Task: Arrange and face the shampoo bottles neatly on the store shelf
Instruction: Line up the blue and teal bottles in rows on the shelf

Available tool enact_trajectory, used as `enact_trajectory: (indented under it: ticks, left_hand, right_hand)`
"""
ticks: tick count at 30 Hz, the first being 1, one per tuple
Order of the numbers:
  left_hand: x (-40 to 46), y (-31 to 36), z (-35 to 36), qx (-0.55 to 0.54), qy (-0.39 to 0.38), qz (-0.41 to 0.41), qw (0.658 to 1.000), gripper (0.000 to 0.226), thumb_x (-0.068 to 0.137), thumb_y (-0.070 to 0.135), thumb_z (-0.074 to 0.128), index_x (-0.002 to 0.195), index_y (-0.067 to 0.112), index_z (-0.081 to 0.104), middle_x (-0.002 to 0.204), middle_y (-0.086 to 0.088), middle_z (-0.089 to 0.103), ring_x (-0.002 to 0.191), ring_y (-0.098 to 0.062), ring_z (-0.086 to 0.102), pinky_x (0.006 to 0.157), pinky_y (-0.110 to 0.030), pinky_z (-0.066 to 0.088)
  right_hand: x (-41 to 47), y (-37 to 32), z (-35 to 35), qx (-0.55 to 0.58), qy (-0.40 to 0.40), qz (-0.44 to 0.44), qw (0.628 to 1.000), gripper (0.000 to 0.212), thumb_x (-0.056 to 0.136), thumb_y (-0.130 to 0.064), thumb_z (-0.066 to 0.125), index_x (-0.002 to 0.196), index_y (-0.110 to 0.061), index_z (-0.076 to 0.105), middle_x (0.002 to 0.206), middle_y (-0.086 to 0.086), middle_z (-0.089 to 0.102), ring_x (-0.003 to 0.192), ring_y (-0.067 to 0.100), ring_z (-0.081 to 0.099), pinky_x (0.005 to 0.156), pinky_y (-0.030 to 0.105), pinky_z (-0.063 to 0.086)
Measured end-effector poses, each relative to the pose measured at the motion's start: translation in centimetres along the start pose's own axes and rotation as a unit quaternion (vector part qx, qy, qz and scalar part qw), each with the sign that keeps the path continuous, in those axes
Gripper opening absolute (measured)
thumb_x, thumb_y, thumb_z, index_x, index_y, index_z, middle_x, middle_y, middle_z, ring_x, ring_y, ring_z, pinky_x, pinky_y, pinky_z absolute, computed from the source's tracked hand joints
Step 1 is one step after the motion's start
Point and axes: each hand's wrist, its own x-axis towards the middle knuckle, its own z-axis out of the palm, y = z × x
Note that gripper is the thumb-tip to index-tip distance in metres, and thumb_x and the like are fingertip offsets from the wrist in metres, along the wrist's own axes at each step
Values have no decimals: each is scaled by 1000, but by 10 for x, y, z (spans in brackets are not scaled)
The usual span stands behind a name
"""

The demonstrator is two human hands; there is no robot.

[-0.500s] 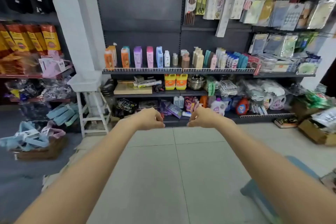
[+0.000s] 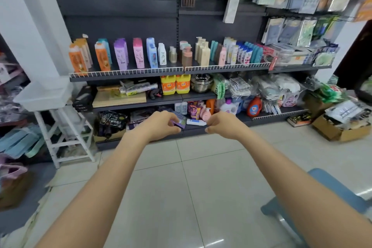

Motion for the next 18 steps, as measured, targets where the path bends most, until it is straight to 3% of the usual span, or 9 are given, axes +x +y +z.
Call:
enact_trajectory:
  ticks: [1,3,6,9,12,14,16,18]
  left_hand:
    - [15,0,-2,-5,-6,4,1000,40,88,36,60,124,21,57,116,-3,63,105,-18,56,85,-28,41]
    - [45,0,-4,-14,-10,14,1000,38,88,37,60,123,22,57,115,-1,64,105,-16,56,86,-28,42]
    - [93,3,-6,-19,-16,31,999,36,89,35,60,122,21,58,109,0,65,100,-16,57,84,-27,41]
    - [149,13,-6,-17,-26,50,998,33,90,30,59,120,18,59,101,1,63,82,-11,57,73,-22,39]
    - [218,27,-8,-6,-26,68,997,31,89,29,59,118,17,60,102,-1,65,91,-17,58,75,-24,43]
    - [268,38,-10,-6,-24,78,997,30,89,28,59,118,17,61,105,-1,64,94,-16,57,79,-26,43]
    - [313,50,-13,-12,-22,81,996,29,90,26,58,118,16,60,104,0,62,93,-15,59,75,-23,42]
    - [355,59,-17,-12,-23,82,996,31,91,26,58,120,16,59,109,-2,63,95,-15,58,76,-22,41]
  right_hand:
    - [11,4,-5,4,10,4,1000,12,85,-26,64,79,-16,63,81,0,52,77,20,46,56,24,34]
    - [33,15,-12,8,22,9,1000,23,85,-27,65,103,-12,66,93,2,55,79,18,51,63,26,39]
    - [69,35,-22,13,33,26,999,32,85,-26,66,112,-10,63,106,4,61,91,20,57,78,28,45]
    - [114,59,-35,6,37,39,999,31,84,-27,66,107,-6,65,104,7,66,93,23,61,83,34,50]
    - [164,87,-58,3,35,45,998,18,85,-26,63,93,-11,65,83,3,60,65,11,52,59,25,41]
    - [199,108,-75,-9,36,52,998,20,85,-21,60,79,-2,61,69,6,48,55,15,39,53,25,29]
    - [231,128,-94,-17,36,65,997,25,85,-18,58,66,-2,54,61,8,41,62,22,37,52,29,26]
    - [262,146,-113,-14,34,71,997,22,85,-18,59,67,-6,59,65,9,54,72,30,47,55,31,37]
